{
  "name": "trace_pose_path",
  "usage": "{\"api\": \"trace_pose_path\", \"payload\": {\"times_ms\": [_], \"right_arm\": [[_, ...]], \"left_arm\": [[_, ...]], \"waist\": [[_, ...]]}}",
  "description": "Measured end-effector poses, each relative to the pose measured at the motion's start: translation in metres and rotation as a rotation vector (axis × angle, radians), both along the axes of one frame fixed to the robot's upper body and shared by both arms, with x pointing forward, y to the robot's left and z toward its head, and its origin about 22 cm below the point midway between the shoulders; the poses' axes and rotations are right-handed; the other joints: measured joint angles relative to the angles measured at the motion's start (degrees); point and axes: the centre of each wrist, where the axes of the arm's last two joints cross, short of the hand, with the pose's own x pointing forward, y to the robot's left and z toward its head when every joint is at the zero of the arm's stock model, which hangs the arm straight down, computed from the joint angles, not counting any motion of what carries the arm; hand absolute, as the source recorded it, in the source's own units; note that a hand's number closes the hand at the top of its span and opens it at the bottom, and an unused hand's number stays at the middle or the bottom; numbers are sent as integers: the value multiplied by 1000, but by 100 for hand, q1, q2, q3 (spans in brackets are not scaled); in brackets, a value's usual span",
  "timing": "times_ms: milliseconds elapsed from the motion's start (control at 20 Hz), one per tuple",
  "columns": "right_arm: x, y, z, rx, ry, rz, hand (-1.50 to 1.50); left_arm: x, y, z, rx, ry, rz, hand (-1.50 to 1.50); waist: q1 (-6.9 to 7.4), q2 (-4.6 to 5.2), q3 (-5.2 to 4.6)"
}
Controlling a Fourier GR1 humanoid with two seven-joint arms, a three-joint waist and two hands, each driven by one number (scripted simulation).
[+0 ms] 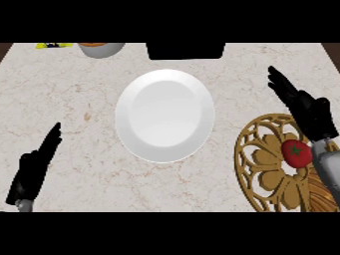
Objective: Pick the tomato from the placemat and place it in the plate
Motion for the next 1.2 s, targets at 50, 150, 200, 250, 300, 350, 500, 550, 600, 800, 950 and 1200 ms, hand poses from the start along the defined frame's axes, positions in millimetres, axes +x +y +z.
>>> {"api": "trace_pose_path", "payload": {"times_ms": [50, 150, 200, 250, 300, 350, 500, 550, 600, 800, 950, 1200], "right_arm": [[-2, 4, -3, 5, 2, -6, 150], [-2, 16, -8, 4, 27, -21, 150], [1, 29, -7, 0, 41, -27, 150], [4, 39, -6, -3, 59, -36, 150], [4, 51, -7, -7, 79, -41, 150], [6, 44, -2, -143, 48, -32, 150], [0, 43, -6, -289, -98, -151, -150], [-7, 50, -15, -282, -133, -183, -150], [-17, 55, -24, -284, -167, -204, -150], [-49, 67, -50, -319, -274, -236, -150], [-75, 63, -57, -383, -327, -261, -150], [-102, 52, -35, -481, -377, -336, -150]], "left_arm": [[3, -1, 3, 2, -11, -5, 0], [6, 0, 11, -9, -55, -17, 0], [9, 1, 15, -22, -82, -26, 0], [13, 1, 17, -36, -111, -32, 0], [16, -1, 18, -54, -143, -35, 0], [18, -3, 19, -63, -149, -41, 0], [19, -7, 17, -108, -173, -51, 0], [19, -6, 16, -122, -180, -51, 0], [19, -8, 15, -133, -185, -50, 0], [22, -8, 13, -159, -204, -62, 0], [23, -9, 10, -171, -204, -64, 0], [17, -9, 9, -177, -206, -68, 0]], "waist": [[14, 13, -27], [53, 33, -66], [70, 40, -79], [84, 48, -91], [87, 51, -101], [115, 31, -161], [50, 22, -160], [26, 27, -152], [7, 28, -146], [12, 48, -132], [1, 50, -129], [7, 46, -129]]}}
